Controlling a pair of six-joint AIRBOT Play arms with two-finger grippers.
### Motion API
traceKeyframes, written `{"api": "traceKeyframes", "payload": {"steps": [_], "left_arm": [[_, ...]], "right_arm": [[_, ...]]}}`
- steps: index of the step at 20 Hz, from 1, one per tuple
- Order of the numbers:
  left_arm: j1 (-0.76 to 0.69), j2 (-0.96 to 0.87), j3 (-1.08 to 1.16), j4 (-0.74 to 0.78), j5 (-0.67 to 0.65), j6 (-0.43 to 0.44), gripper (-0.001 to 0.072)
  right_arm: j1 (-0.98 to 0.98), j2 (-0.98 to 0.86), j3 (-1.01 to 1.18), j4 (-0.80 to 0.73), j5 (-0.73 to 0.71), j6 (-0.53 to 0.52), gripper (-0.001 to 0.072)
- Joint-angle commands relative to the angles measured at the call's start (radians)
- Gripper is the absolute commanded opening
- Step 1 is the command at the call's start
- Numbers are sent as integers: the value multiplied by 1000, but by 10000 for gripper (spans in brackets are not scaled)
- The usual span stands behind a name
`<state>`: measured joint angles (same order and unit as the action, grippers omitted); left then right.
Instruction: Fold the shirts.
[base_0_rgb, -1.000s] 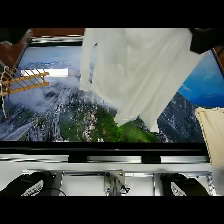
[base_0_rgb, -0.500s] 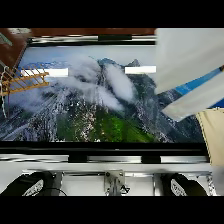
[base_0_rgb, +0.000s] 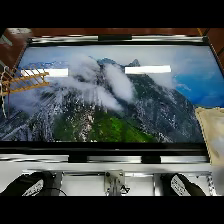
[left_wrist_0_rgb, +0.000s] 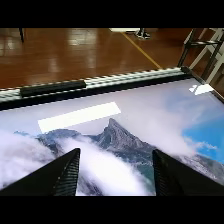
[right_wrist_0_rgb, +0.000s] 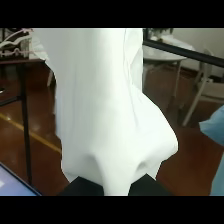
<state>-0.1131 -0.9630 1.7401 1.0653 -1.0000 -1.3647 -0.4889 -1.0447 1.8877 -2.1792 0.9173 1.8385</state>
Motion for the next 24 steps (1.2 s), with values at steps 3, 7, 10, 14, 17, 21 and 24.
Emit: {"api": "traceKeyframes", "payload": {"steps": [3, 7, 10, 14, 17, 21, 24], "left_arm": [[1, -5, 0, 43, -6, 1, 541], [1, -14, 0, 43, -7, 1, 541], [1, -14, 0, 43, -7, -2, 541], [1, -17, 0, 43, -6, -3, 540], [1, -18, 0, 43, -6, -29, 541], [1, -18, 0, 43, -6, -29, 540], [1, -18, 0, 43, -6, -29, 541]], "right_arm": [[-100, -32, 2, -4, -107, 29, 53], [-175, -58, 2, -37, -118, 93, 53], [-249, -58, 2, -39, -110, 150, 53], [-282, -58, 2, 99, -8, 129, 52], [-282, -57, 2, 365, -27, -75, 51], [-282, -55, 2, 506, -28, -199, 50], [-282, -51, 2, 433, -62, -193, 51]]}}
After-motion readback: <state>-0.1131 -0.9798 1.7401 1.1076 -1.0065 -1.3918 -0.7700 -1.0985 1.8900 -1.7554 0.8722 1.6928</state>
